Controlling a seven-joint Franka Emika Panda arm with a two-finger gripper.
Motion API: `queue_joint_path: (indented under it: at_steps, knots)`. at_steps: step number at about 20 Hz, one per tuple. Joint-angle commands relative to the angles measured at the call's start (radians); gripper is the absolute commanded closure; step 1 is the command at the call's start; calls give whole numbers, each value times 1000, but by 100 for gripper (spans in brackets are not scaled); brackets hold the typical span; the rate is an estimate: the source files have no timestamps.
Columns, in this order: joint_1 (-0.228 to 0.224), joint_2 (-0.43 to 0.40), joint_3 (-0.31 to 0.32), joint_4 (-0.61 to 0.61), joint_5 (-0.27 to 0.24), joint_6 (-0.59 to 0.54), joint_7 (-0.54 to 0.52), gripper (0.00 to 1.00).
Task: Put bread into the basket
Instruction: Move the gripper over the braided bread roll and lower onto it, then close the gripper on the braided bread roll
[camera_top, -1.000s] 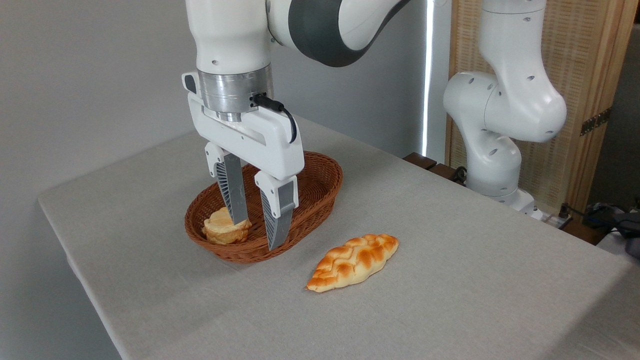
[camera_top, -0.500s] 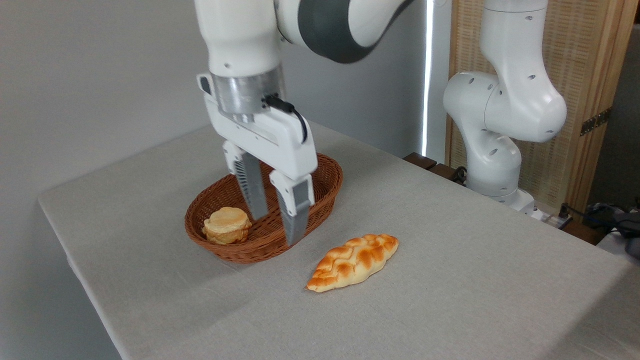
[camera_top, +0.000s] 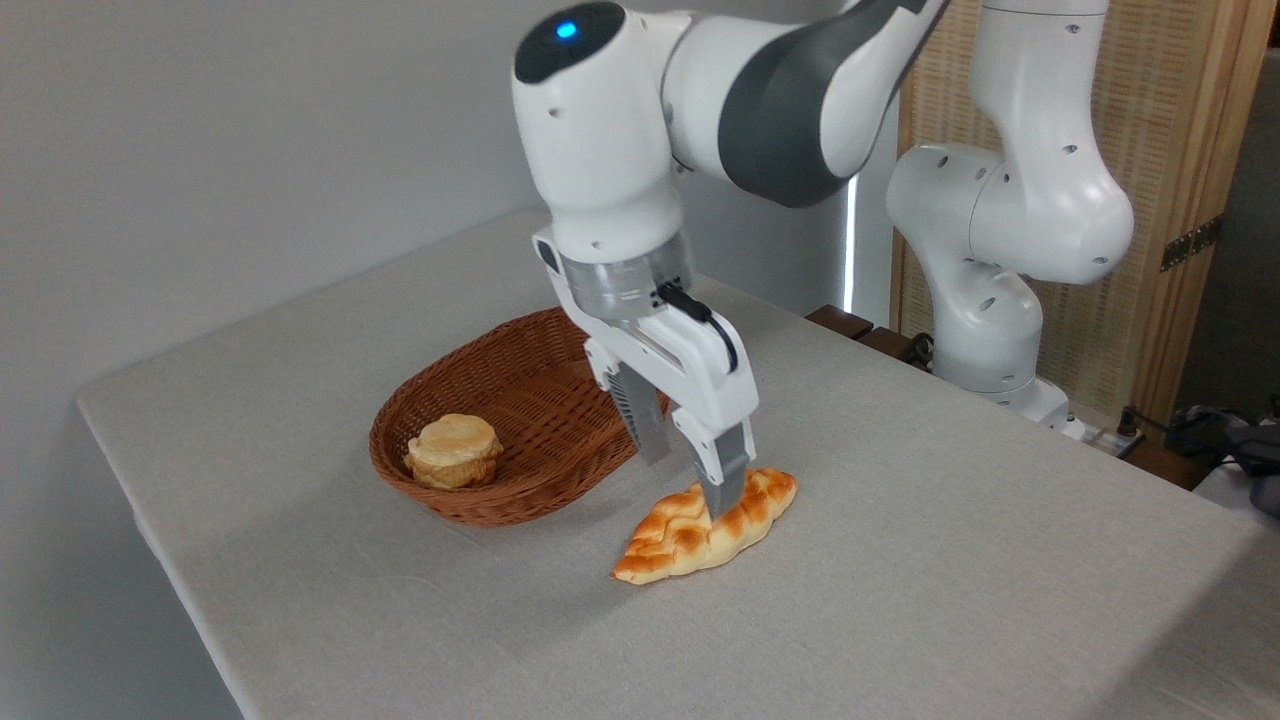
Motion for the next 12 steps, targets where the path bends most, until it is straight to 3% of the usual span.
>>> queue_joint_path:
  at_steps: [1, 5, 8, 12]
  knots:
    - [-4, -29, 7, -62, 11, 33, 32, 0]
    - [-12, -29, 5, -95, 13, 51, 33, 0]
    - [-10, -28, 5, -109, 59, 76, 33, 0]
    - [-13, -20, 5, -134, 63, 108, 33, 0]
